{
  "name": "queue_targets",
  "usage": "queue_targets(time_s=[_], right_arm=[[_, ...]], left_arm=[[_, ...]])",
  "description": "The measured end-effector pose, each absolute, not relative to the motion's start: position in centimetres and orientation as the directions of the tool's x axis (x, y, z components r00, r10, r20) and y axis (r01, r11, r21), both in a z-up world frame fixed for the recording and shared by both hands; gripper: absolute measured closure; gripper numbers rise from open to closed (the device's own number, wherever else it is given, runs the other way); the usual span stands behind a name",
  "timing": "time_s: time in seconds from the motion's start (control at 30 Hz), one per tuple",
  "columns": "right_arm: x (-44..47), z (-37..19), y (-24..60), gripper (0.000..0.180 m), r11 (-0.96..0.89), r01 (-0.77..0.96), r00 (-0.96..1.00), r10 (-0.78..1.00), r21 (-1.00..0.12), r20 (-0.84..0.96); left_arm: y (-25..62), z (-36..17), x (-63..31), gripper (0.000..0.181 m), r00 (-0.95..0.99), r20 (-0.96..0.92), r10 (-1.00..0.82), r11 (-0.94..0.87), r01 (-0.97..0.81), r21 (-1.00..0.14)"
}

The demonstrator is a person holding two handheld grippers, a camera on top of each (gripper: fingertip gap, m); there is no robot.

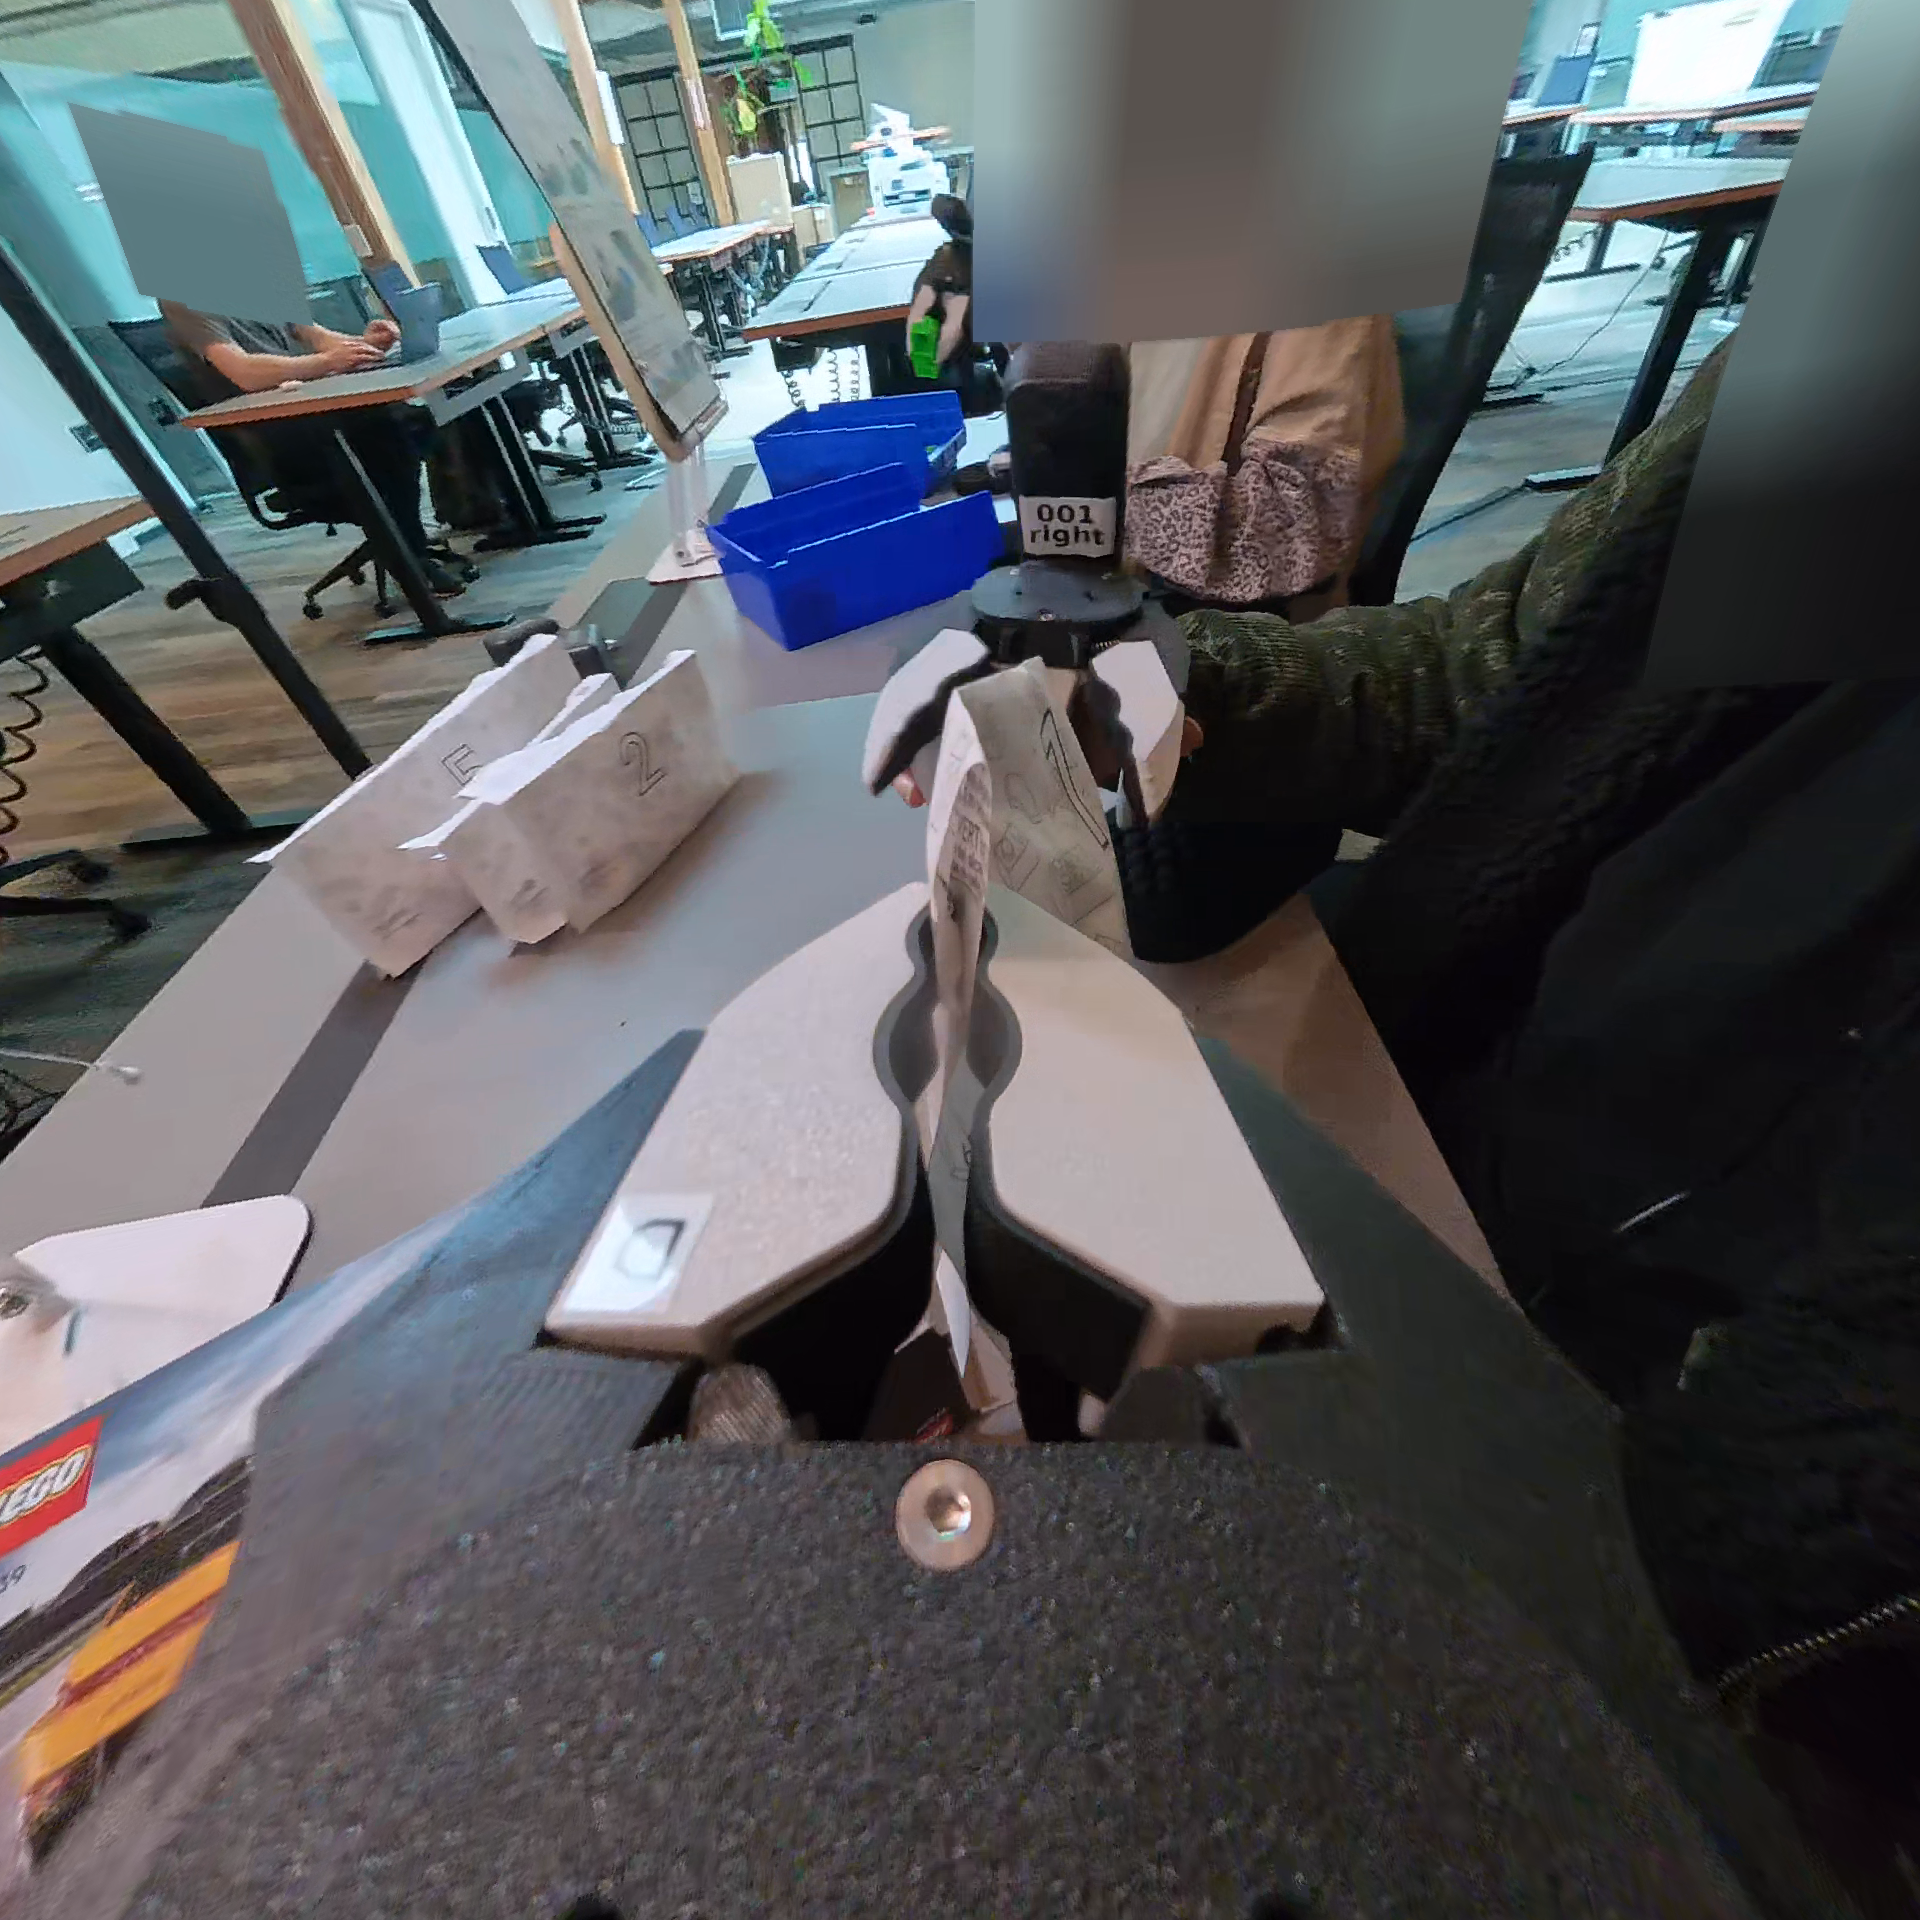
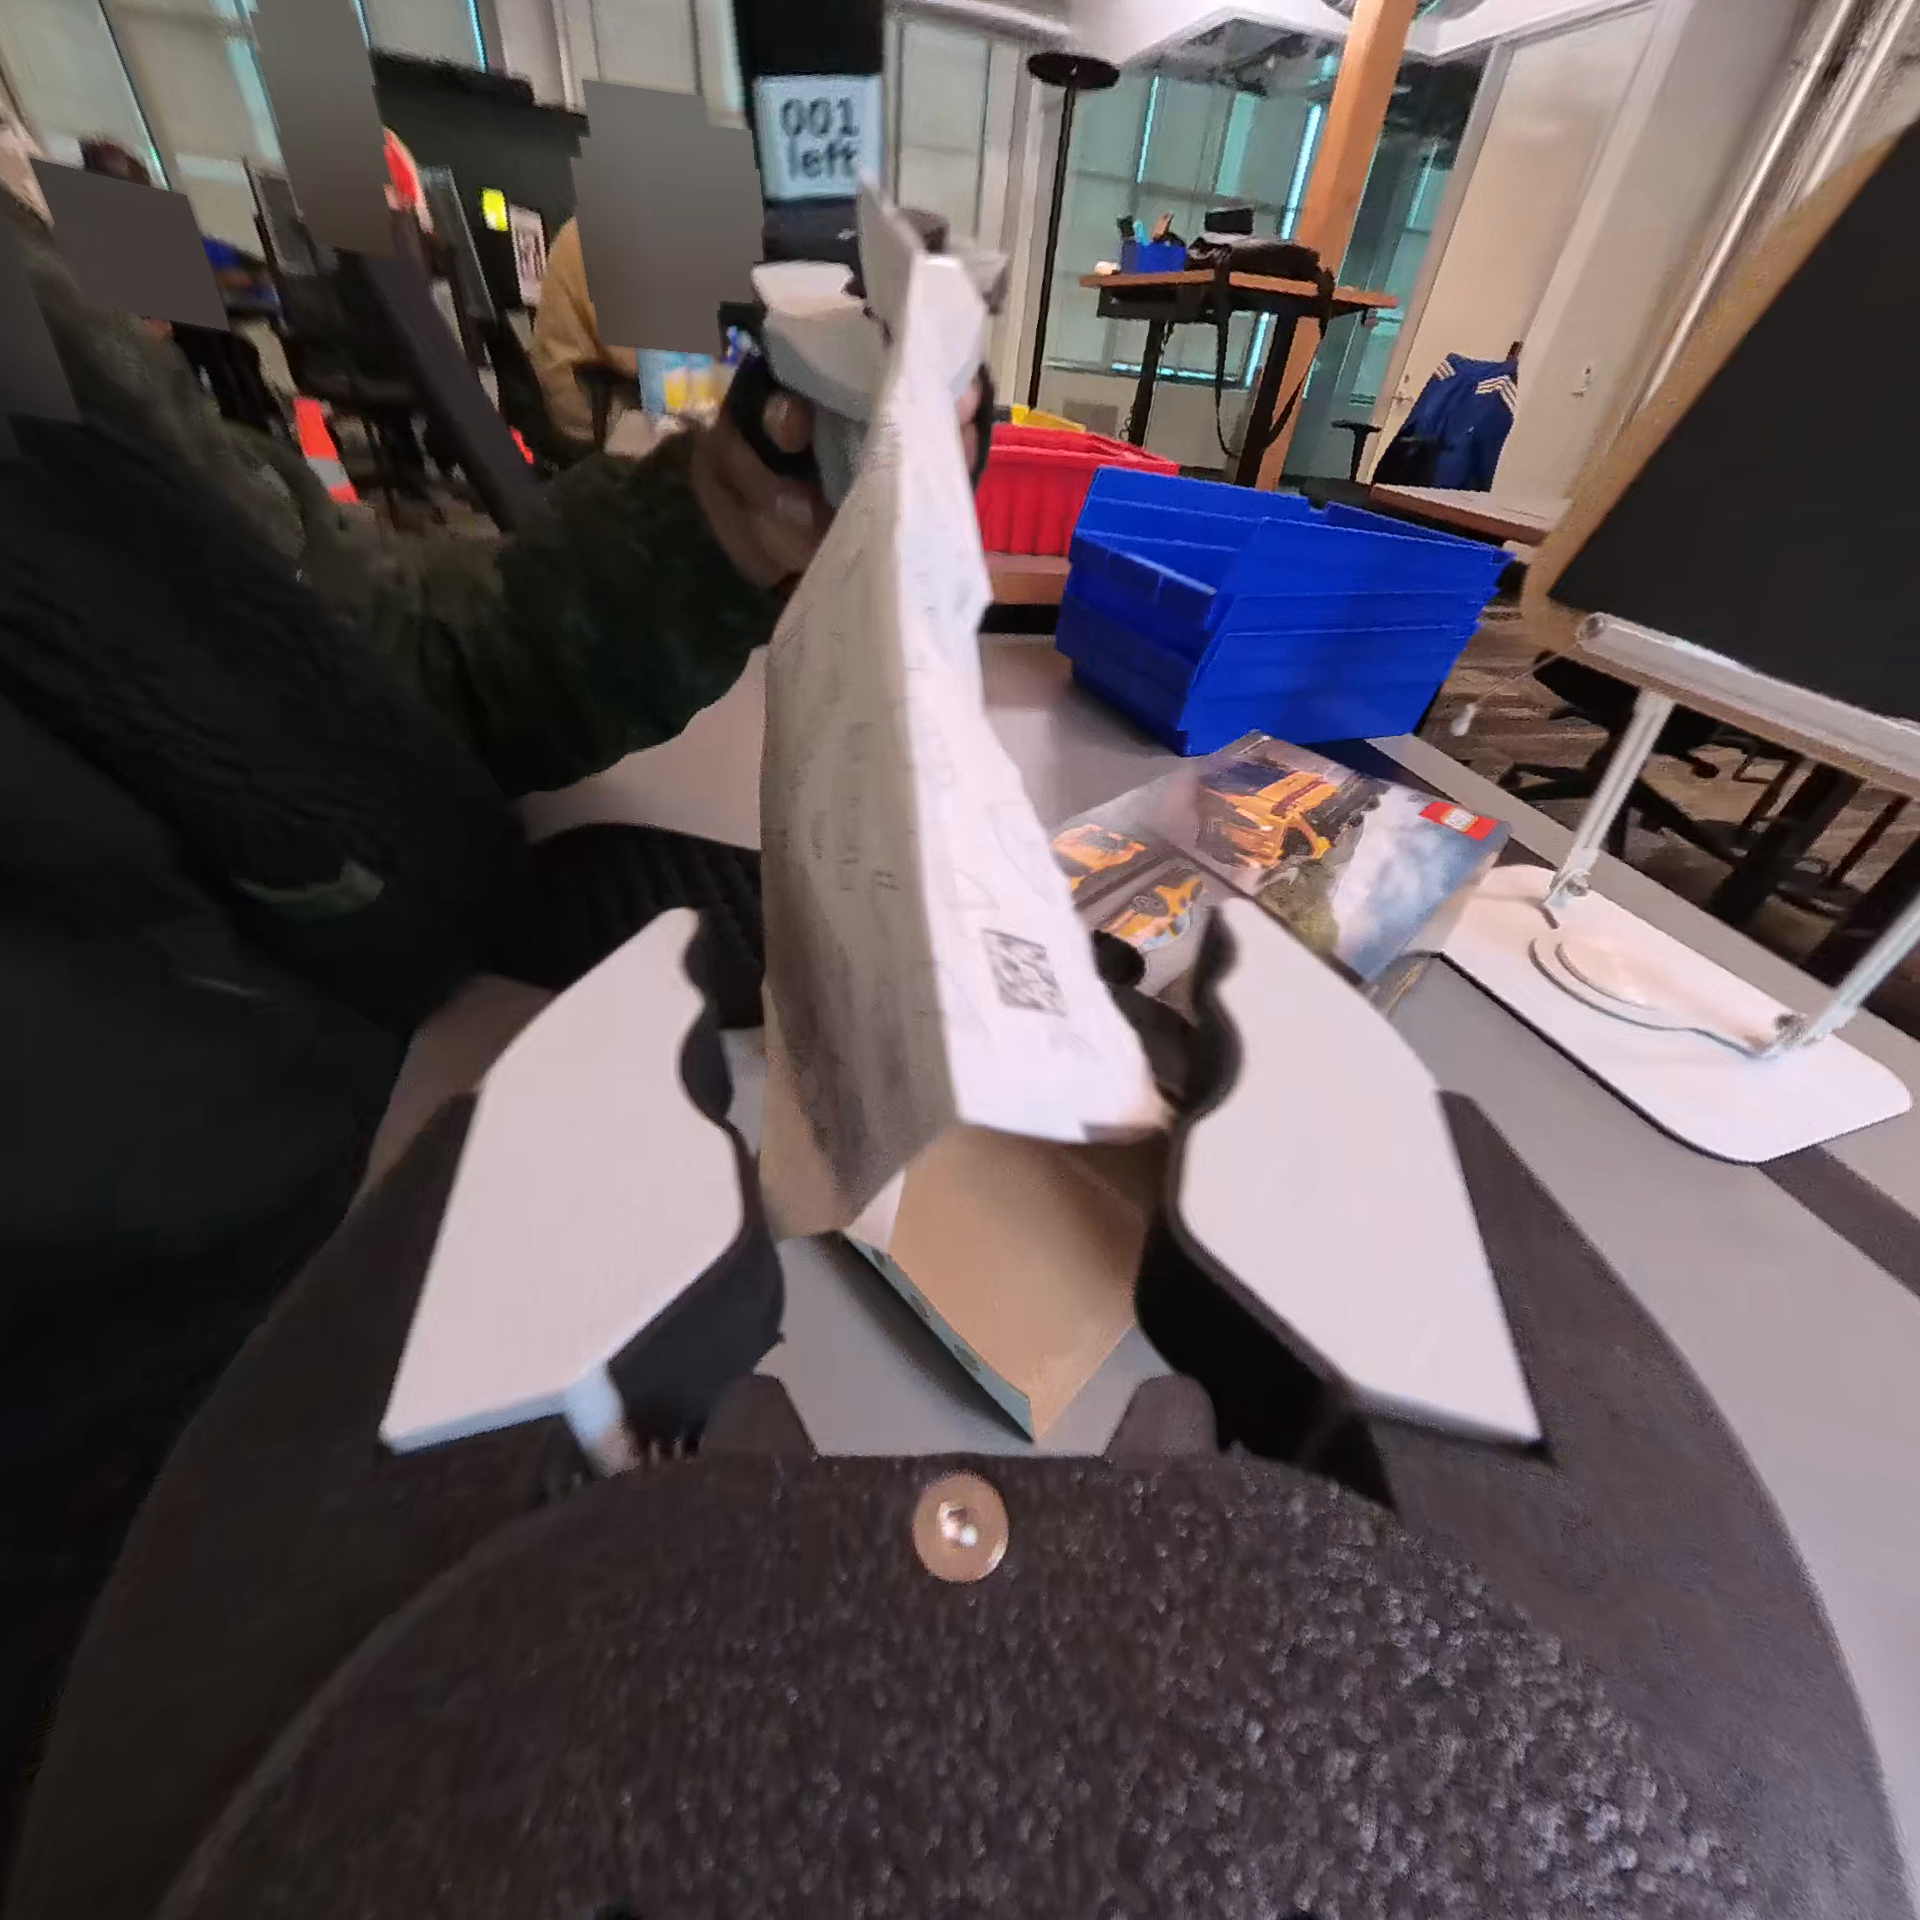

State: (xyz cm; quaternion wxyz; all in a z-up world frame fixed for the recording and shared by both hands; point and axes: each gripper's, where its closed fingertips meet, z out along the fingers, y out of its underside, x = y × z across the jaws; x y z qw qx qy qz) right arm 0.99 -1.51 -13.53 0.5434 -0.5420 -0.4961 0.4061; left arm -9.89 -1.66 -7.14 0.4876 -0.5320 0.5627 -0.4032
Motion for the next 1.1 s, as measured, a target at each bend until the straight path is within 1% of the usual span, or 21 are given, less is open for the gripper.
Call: queue_targets(time_s=[0.03, 0.07, 0.1, 0.13, 0.2, 0.27, 0.3, 0.33, 0.4, 0.5, 0.63, 0.7, 0.8, 0.9, 1.0, 1.07, 1.1], right_arm=[[0.9, -13.9, -1.9, 0.112, 0.107, 0.119, 0.171, 0.977, -0.987, 0.127], [0.9, -14.2, -2.5, 0.140, 0.136, 0.134, 0.145, 0.977, -0.982, 0.155], [0.9, -14.1, -3.0, 0.157, 0.146, 0.120, 0.132, 0.978, -0.982, 0.162], [0.9, -14.1, -3.2, 0.159, 0.138, 0.111, 0.134, 0.979, -0.984, 0.152], [1.0, -14.2, -3.7, 0.162, 0.074, 0.107, 0.129, 0.988, -0.991, 0.088], [1.3, -14.4, -3.7, 0.164, -0.029, 0.101, 0.136, 0.991, -0.995, -0.015], [1.5, -14.6, -3.6, 0.165, -0.089, 0.090, 0.138, 0.988, -0.992, -0.076], [1.9, -14.8, -3.6, 0.165, -0.157, 0.082, 0.139, 0.980, -0.984, -0.144], [2.9, -15.5, -3.2, 0.166, -0.292, 0.063, 0.160, 0.947, -0.954, -0.279], [4.2, -17.4, -3.3, 0.166, -0.525, 0.054, 0.167, 0.844, -0.849, -0.511], [4.7, -19.3, -5.5, 0.166, -0.701, 0.056, 0.129, 0.711, -0.711, -0.691], [5.0, -20.0, -6.4, 0.166, -0.750, 0.061, 0.134, 0.660, -0.658, -0.739], [5.9, -20.8, -7.2, 0.166, -0.816, 0.051, 0.168, 0.575, -0.576, -0.800], [6.8, -21.3, -7.4, 0.166, -0.857, 0.029, 0.201, 0.509, -0.514, -0.837], [7.8, -22.5, -7.2, 0.165, -0.881, 0.041, 0.286, 0.462, -0.471, -0.840], [7.8, -22.3, -6.8, 0.166, -0.898, 0.004, 0.274, 0.425, -0.440, -0.863], [7.5, -22.2, -6.3, 0.166, -0.903, -0.016, 0.266, 0.409, -0.428, -0.873]], left_arm=[[-1.6, -7.3, -9.7, 0.180, 0.039, -0.117, -0.992, 0.107, -0.204, -0.973], [-1.7, -7.3, -9.6, 0.180, 0.034, -0.108, -0.994, 0.099, -0.195, -0.976], [-1.6, -7.3, -9.5, 0.180, 0.031, -0.094, -0.995, 0.087, -0.183, -0.979], [-1.5, -7.3, -9.5, 0.180, 0.033, -0.082, -0.996, 0.075, -0.173, -0.982], [-1.1, -7.8, -9.4, 0.180, 0.040, -0.047, -0.998, 0.039, -0.169, -0.985], [-0.7, -8.4, -9.3, 0.179, 0.041, -0.025, -0.999, 0.018, -0.168, -0.986], [-0.5, -8.8, -9.4, 0.172, 0.043, -0.015, -0.999, 0.007, -0.171, -0.985], [-0.2, -9.0, -9.6, 0.162, 0.049, -0.004, -0.999, -0.004, -0.176, -0.984], [1.2, -9.5, -10.6, 0.151, 0.105, -0.006, -0.994, -0.014, -0.189, -0.982], [4.2, -11.2, -13.0, 0.138, 0.248, -0.048, -0.967, -0.017, -0.252, -0.968], [10.0, -14.8, -17.8, 0.127, 0.469, -0.119, -0.875, -0.072, -0.370, -0.926], [12.7, -16.4, -20.3, 0.126, 0.549, -0.093, -0.830, -0.137, -0.364, -0.921], [16.0, -17.8, -22.9, 0.121, 0.626, 0.077, -0.776, -0.272, -0.221, -0.937], [19.5, -18.7, -25.4, 0.114, 0.684, 0.162, -0.711, -0.330, -0.122, -0.936], [21.7, -19.7, -26.1, 0.106, 0.675, 0.250, -0.694, -0.403, -0.076, -0.912], [22.3, -20.6, -25.3, 0.101, 0.632, 0.322, -0.704, -0.460, -0.061, -0.886], [22.3, -21.0, -24.7, 0.102, 0.609, 0.345, -0.714, -0.481, -0.069, -0.874]])
